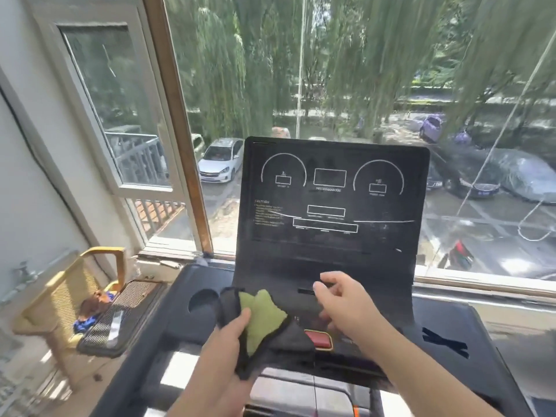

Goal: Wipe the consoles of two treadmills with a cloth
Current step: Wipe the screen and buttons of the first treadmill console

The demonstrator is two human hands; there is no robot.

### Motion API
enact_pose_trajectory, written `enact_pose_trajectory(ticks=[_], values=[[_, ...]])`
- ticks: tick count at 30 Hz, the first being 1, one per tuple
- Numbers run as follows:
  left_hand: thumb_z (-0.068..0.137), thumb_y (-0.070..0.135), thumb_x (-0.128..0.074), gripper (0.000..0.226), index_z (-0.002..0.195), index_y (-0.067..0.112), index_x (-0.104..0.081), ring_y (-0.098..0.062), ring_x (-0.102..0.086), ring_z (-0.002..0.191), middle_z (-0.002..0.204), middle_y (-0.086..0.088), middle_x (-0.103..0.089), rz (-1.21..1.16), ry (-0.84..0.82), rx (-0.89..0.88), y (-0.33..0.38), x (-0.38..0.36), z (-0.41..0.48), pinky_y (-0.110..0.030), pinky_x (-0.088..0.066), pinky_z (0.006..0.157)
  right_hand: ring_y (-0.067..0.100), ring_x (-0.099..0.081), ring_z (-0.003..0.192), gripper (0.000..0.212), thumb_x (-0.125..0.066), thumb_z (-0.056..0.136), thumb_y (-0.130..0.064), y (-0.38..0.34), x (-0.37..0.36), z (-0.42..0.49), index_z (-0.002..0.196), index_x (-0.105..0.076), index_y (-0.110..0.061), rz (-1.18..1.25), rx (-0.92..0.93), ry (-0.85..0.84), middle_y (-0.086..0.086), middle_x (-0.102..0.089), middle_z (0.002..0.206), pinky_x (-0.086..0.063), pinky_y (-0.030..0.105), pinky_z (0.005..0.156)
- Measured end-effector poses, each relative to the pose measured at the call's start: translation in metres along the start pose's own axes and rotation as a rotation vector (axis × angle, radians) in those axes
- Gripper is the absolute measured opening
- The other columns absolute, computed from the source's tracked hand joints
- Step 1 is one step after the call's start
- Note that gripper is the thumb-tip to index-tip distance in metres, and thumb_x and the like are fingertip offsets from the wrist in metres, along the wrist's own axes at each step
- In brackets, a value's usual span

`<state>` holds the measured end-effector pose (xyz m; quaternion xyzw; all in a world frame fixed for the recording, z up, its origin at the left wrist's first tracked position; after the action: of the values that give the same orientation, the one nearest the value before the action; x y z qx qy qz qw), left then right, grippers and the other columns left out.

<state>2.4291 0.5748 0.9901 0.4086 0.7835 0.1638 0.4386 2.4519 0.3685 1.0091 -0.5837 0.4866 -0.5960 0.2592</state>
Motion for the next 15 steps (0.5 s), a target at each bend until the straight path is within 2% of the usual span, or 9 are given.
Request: enact_pose_trajectory(ticks=[1,3,5,7,9,11,12,13,15], values=[[0.102,0.016,-0.061,0.031,0.131,0.008,-0.068,-0.039,-0.078,0.089,0.113,-0.023,-0.077,0.018,0.009,-0.022,0.012,-0.007,0.017,-0.047,-0.063,0.058,0.026,-0.074,0.086,0.033,-0.061,0.103,-0.035,-0.007,0.001,0.017,0.133,-0.063,-0.023,-0.008,0.036,0.027,0.003,-0.068,0.09,-0.063,0.038,0.074],[0.102,0.018,-0.063,0.026,0.127,0.014,-0.07,-0.037,-0.077,0.095,0.112,-0.019,-0.079,0.064,0.017,-0.115,0.045,-0.025,0.047,-0.043,-0.064,0.059,0.021,-0.072,0.092,0.034,-0.056,0.105,-0.039,-0.025,0.006,0.049,0.135,-0.062,-0.023,0.008,0.104,0.105,-0.001,-0.068,0.092,-0.06,0.046,0.092],[0.101,0.02,-0.067,0.019,0.119,0.02,-0.072,-0.034,-0.077,0.095,0.108,-0.014,-0.08,0.133,0.04,-0.269,0.089,-0.051,0.077,-0.041,-0.063,0.066,0.009,-0.066,0.091,0.034,-0.051,0.109,-0.037,-0.051,0.014,0.082,0.137,-0.059,-0.02,0.038,0.186,0.204,-0.008,-0.065,0.097,-0.054,0.04,0.095],[0.096,0.025,-0.071,0.017,0.113,0.026,-0.071,-0.03,-0.076,0.099,0.108,-0.009,-0.079,0.276,0.062,-0.502,0.135,-0.079,0.105,-0.043,-0.061,0.081,0.001,-0.062,0.102,0.038,-0.049,0.11,-0.033,-0.078,0.026,0.118,0.145,-0.056,-0.02,-0.01,0.268,0.323,-0.009,-0.061,0.115,-0.048,0.032,0.1],[0.096,0.029,-0.068,0.014,0.11,0.031,-0.067,-0.024,-0.072,0.1,0.104,0.0,-0.075,0.511,0.088,-0.77,0.174,-0.11,0.128,-0.042,-0.058,0.089,0.01,-0.06,0.116,0.043,-0.05,0.11,-0.029,-0.103,0.038,0.152,0.151,-0.052,-0.016,-0.116,0.387,0.417,-0.004,-0.057,0.13,-0.046,0.034,0.109],[0.099,0.029,-0.064,0.015,0.114,0.03,-0.063,-0.012,-0.067,0.094,0.102,0.006,-0.07,0.734,0.058,-1.035,0.202,-0.141,0.149,-0.035,-0.053,0.085,0.019,-0.05,0.136,0.044,-0.051,0.11,-0.023,-0.127,0.048,0.184,0.153,-0.051,-0.015,-0.3,0.494,0.491,0.001,-0.054,0.145,-0.038,0.031,0.116],[0.098,0.028,-0.064,0.019,0.118,0.028,-0.063,-0.01,-0.064,0.097,0.108,0.005,-0.069,0.843,0.008,-1.157,0.21,-0.155,0.163,-0.033,-0.05,0.088,0.022,-0.043,0.144,0.045,-0.05,0.11,-0.021,-0.139,0.053,0.198,0.154,-0.051,-0.015,-0.384,0.528,0.519,0.003,-0.05,0.153,-0.033,0.033,0.121],[0.096,0.027,-0.066,0.027,0.123,0.025,-0.064,-0.012,-0.06,0.112,0.123,0.0,-0.065,1.003,-0.032,-1.288,0.213,-0.167,0.182,-0.035,-0.048,0.098,0.024,-0.035,0.151,0.046,-0.049,0.11,-0.02,-0.15,0.057,0.212,0.155,-0.051,-0.015,-0.453,0.544,0.529,0.005,-0.045,0.16,-0.029,0.038,0.125],[0.086,0.032,-0.074,0.05,0.133,0.024,-0.061,-0.033,-0.033,0.149,0.16,-0.013,-0.038,1.434,-0.045,-1.477,0.21,-0.185,0.225,-0.052,-0.031,0.121,0.024,-0.022,0.16,0.048,-0.045,0.111,-0.022,-0.171,0.06,0.235,0.159,-0.047,-0.019,-0.588,0.548,0.5,0.005,-0.034,0.171,-0.018,0.043,0.132]])
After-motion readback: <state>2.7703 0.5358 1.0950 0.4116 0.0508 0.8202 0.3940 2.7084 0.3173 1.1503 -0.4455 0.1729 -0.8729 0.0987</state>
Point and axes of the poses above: each hand's wrist, its own z-axis towards the middle knuckle, its own x-axis out of the back of the hand, y = z × x, the point moved 2 cm from there along z, towards the middle knuckle
